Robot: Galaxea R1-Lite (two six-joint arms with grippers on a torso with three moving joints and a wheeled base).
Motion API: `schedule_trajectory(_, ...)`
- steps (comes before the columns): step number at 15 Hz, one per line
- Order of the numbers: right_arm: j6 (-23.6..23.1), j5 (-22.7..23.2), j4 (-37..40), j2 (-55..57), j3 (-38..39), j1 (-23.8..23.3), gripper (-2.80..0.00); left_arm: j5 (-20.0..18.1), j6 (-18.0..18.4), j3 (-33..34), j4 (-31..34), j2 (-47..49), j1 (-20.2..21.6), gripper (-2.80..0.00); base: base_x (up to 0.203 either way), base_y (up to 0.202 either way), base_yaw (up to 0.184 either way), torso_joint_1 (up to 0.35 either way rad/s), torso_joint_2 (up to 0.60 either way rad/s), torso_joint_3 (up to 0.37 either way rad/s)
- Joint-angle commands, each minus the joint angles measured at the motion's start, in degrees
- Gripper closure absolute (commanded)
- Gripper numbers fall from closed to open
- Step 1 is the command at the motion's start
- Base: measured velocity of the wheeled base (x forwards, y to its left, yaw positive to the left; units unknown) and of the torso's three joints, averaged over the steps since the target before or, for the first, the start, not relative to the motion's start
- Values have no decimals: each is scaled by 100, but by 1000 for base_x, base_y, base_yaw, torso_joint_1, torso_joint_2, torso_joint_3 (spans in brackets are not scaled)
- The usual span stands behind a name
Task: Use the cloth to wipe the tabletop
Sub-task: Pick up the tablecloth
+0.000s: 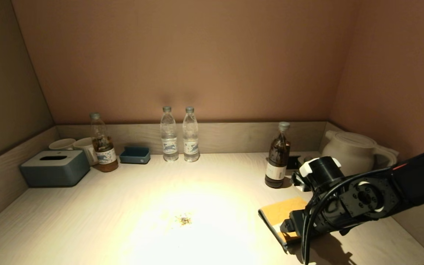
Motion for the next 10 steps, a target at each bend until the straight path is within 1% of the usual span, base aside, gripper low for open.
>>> schedule_trajectory(1,7,0,6,30,-5,2,-280,2,-3,0,-5,4,3,0,0,0,0,0,0,0)
schedule_trajectory(10,15,48,-58,261,-36,2,-280,2,-3,0,-5,4,3,0,0,0,0,0,0,0)
